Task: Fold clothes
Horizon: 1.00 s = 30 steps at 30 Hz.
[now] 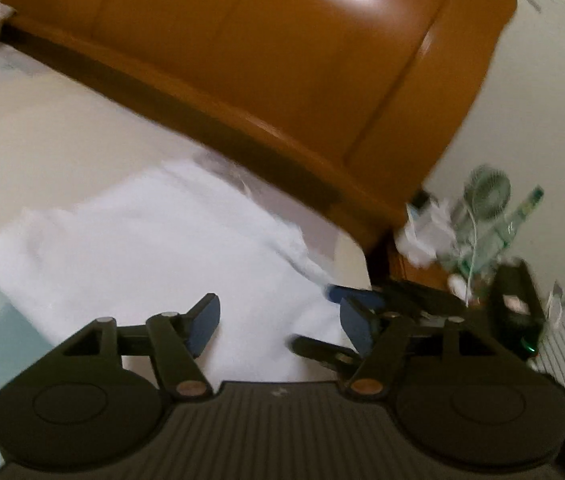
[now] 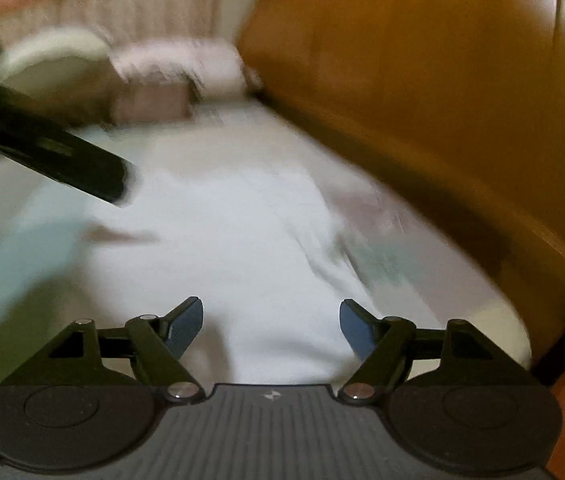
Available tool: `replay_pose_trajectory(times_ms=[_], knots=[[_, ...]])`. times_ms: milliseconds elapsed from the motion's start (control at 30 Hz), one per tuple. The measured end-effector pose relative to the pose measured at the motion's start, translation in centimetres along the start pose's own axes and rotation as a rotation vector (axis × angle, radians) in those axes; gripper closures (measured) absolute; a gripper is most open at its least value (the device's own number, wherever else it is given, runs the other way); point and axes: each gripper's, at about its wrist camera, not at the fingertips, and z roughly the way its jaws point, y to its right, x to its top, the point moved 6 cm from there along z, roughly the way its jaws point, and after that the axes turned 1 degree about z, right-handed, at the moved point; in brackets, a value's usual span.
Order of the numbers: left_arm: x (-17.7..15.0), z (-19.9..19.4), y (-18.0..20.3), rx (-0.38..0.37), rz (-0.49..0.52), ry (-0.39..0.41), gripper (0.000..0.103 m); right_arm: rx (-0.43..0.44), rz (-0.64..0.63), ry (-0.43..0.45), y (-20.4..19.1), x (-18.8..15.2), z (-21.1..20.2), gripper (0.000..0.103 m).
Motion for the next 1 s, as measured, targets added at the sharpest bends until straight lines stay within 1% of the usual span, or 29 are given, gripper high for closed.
replay_pose_trajectory(times_ms=[33,67,100,167,233,267,367,433,500,600,667,700,800,867,1000], knots=[[-0.5,1.2,-0.6,0.027,-0.021,-0.038,0.035,0.023,0.022,0.018,0.4,-0.4,0.0,0.023],[-0.9,2.2,-1.2,0.05,-0.041,-0.069,0.037,0.031,0.034,0.021,0.6,-0.6,-0.3,0.023],[-1.2,2.5,-1.6,0.058,-0.057,-0.071,0.038,0.03,0.04,0.016,0.7,-0.5,-0.7,0.023],[-0.8,1.7,-1.5,0.051,-0.063,-0.042,0.036,0.028,0.056,0.01,0.9,-0.4,-1.5,0.023],[-0.6,0.4,-1.0,0.101,-0.018,-0.022,0.034,0.034,0.056,0.03,0.7,0.3,-2.2,0.023],[-0.9,-0.6,-0.7,0.138,0.021,-0.006,0.027,0.038,0.053,0.042,0.5,0.7,-2.5,0.023],[-1.9,-3.5,0.0,0.263,0.144,0.035,0.015,0.053,0.042,0.077,-0.1,2.1,-3.2,0.022],[-3.1,-5.1,0.1,0.363,0.21,0.027,0.012,0.063,0.028,0.082,-0.7,3.8,-2.3,0.022],[-4.6,-6.7,0.2,0.456,0.257,0.009,0.012,0.069,-0.009,0.081,-1.5,5.3,-0.8,0.022],[-6.8,-8.6,-0.1,0.483,0.254,-0.018,0.011,0.086,-0.052,0.065,-2.3,6.7,2.3,0.022],[-7.8,-9.7,-0.7,0.508,0.235,-0.018,0.007,0.06,-0.081,0.023,-2.0,6.6,4.8,0.022],[-8.2,-10.2,-1.0,0.533,0.234,-0.017,0.006,0.056,-0.086,-0.002,-1.8,6.1,5.9,0.021],[-9.2,-12.0,-2.1,0.609,0.246,-0.016,0.006,0.075,-0.047,0.001,-1.7,6.0,5.6,0.019],[-9.6,-13.1,-2.2,0.633,0.267,0.004,0.006,0.068,-0.043,-0.007,-2.0,6.8,5.3,0.019],[-9.8,-13.9,-2.3,0.664,0.278,0.064,0.003,0.062,-0.038,-0.013,-2.5,7.9,6.5,0.019]])
